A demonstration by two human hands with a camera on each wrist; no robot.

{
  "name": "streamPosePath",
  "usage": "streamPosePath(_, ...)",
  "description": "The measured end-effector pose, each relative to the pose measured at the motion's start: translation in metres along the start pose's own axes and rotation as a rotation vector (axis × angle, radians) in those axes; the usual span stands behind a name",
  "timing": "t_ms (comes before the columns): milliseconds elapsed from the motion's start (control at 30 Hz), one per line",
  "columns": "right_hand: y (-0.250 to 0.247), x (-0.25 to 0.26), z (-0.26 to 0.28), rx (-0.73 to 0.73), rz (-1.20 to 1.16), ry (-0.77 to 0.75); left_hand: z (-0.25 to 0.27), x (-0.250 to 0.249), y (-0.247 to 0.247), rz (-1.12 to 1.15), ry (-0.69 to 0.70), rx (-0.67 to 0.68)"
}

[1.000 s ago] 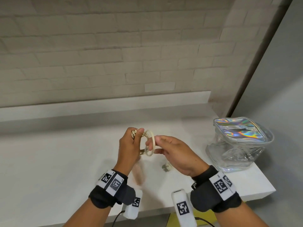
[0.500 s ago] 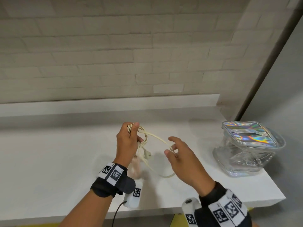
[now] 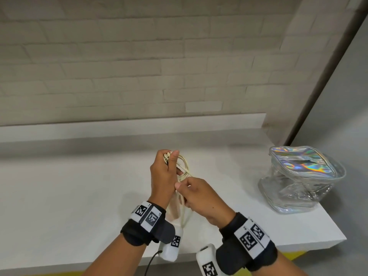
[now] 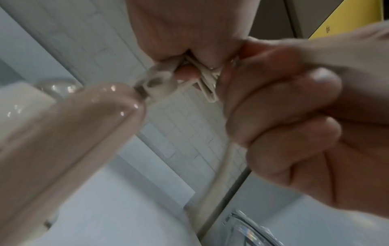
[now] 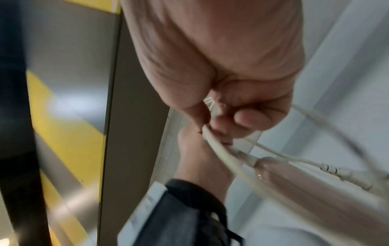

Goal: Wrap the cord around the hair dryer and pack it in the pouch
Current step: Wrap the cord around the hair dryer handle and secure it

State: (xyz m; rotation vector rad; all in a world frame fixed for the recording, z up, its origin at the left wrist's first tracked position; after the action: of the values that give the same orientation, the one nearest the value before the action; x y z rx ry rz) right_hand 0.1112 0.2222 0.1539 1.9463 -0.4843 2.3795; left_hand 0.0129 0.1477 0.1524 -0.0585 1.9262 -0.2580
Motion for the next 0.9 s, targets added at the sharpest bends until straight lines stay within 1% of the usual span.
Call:
streamPosePath(67, -0.006, 0.008, 0.004, 0.027, -0.026, -0.040, -0.002, 0.003, -0.001, -0.011, -0.003, 0.000)
streamPosePath(133, -0.016, 0.022, 0.014, 0.067, -0.008, -0.172, -0.008, 0.010, -0.008, -0.004, -0.023, -0.031)
streamPosePath(200, -0.026, 0.034, 0.030, 0.215, -0.036, -0.273, -0.016, 0.017, -0.020, -0.023, -0.043, -0.083)
streamPosePath(233, -0.031, 0.037, 0.037, 0.314, -0.052, -0.268, -0.019, 0.019, -0.024, -0.042, -0.044, -0.098)
streamPosePath(300, -0.037, 0.033, 0.044, 0.462, 0.009, -0.192, -0.021, 0.021, -0.026, -0.063, -0.029, -0.091)
streamPosePath(367, -0.037, 0.023, 0.042, 0.494, 0.136, -0.107, -0.019, 0.020, -0.022, -0.071, -0.005, -0.082)
streamPosePath(433, -0.031, 0.016, 0.034, 0.432, 0.170, -0.034, -0.014, 0.016, -0.016, -0.074, 0.026, -0.071)
streamPosePath(500, -0.023, 0.013, 0.023, 0.318, 0.101, 0.034, -0.008, 0.012, -0.007, -0.084, 0.053, -0.015)
streamPosePath(567, -0.019, 0.013, 0.011, 0.219, 0.026, 0.056, 0.000, 0.006, 0.000, -0.099, 0.088, 0.059)
streamPosePath(633, -0.015, 0.017, 0.004, 0.160, 0.000, 0.018, 0.005, 0.003, 0.005, -0.104, 0.109, 0.097)
streamPosePath(667, -0.015, 0.017, 0.002, 0.134, 0.017, -0.009, 0.005, 0.002, 0.004, -0.092, 0.105, 0.092)
streamPosePath(800, -0.022, 0.017, 0.003, 0.036, 0.029, -0.128, -0.004, 0.009, -0.005, -0.059, 0.032, 0.042)
streamPosePath(900, -0.033, 0.019, 0.010, 0.009, -0.010, -0.212, -0.005, 0.010, -0.007, -0.066, 0.008, 0.061)
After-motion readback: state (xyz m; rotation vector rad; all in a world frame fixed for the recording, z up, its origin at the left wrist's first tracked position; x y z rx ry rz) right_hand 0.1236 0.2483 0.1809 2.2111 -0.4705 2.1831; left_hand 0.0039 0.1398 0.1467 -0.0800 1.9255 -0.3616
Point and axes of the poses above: each hand's wrist, its own z-axis away from the middle knuckle, its own y-axis out of the palm, x = y × z, the point moved 4 cm from there along -z, towards the middle knuckle, and after that the axes turned 6 degrees about -z, right-handed, at the moved point
